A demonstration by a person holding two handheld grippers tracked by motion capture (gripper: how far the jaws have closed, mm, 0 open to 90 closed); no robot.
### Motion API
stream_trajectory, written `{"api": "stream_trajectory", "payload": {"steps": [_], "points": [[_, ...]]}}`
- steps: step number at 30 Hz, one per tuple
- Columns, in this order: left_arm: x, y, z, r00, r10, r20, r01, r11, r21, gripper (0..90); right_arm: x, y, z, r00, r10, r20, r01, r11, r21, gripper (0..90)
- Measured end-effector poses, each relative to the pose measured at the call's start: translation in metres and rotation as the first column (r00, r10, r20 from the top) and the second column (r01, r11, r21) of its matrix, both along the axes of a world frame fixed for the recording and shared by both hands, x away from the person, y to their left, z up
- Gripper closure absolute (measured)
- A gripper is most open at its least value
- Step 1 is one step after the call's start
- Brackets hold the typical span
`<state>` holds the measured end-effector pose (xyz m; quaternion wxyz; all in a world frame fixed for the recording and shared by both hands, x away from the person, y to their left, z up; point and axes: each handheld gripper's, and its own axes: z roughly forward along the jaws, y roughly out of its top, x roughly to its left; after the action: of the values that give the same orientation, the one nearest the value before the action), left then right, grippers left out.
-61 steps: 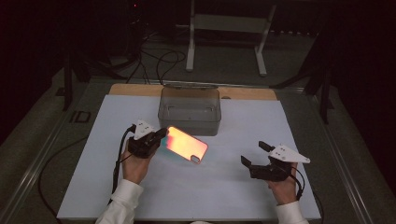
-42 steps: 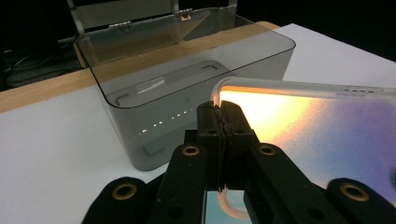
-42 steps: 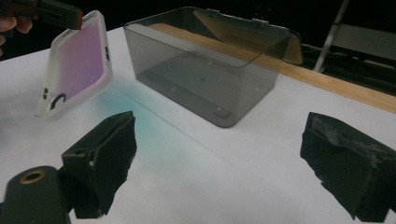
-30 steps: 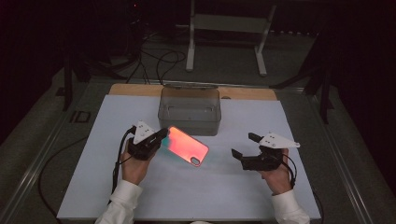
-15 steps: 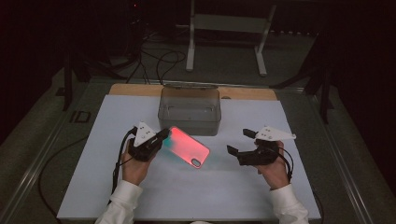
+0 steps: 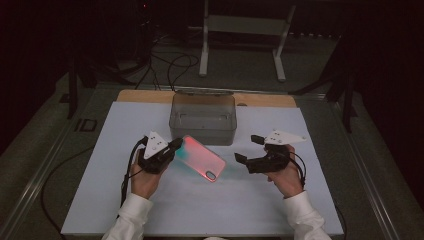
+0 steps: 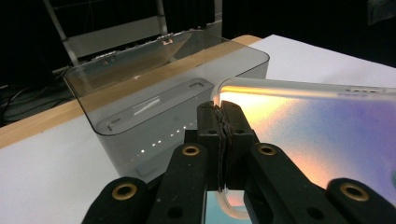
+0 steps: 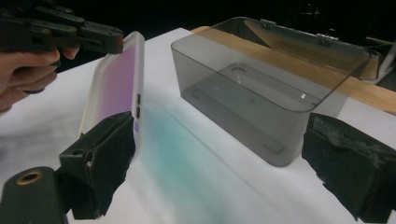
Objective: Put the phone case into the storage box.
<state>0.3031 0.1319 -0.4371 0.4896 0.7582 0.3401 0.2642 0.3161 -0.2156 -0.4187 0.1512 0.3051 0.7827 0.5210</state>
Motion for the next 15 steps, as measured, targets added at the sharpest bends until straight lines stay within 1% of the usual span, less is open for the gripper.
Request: {"api": "stream_trajectory", "payload": {"steps": [1,8,11,12,14,15], "points": [[0.0,0.0,0.0,1.0,-0.002,0.0,0.002,1.0,-0.001,89.0,0.0,0.001,0.001,1.0,0.001,-0.008,-0.001,1.0,0.006,9.6],[-0.001,-0.001,0.001,0.9998,-0.01,0.015,0.01,1.0,0.0,89.0,0.006,0.009,0.004,0.9997,0.015,-0.02,-0.015,1.0,0.008,9.6],[-0.002,-0.001,0.002,0.9997,-0.013,0.02,0.013,0.9999,0.0,89.0,0.009,0.012,0.003,0.9976,0.028,-0.064,-0.027,1.0,0.01,9.5],[-0.002,-0.001,0.002,0.9997,-0.013,0.02,0.013,0.9999,0.0,89.0,0.009,0.012,0.003,0.9976,0.028,-0.064,-0.027,1.0,0.01,9.5],[-0.002,-0.001,0.002,0.9996,-0.016,0.023,0.016,0.9999,0.003,89.0,0.011,0.015,0.002,0.9952,0.032,-0.093,-0.031,0.999,0.014,9.6],[-0.002,-0.001,0.002,0.9996,-0.019,0.022,0.019,0.9998,0.005,89.0,0.012,0.016,0.002,0.9947,0.034,-0.097,-0.032,0.999,0.016,9.6]]}}
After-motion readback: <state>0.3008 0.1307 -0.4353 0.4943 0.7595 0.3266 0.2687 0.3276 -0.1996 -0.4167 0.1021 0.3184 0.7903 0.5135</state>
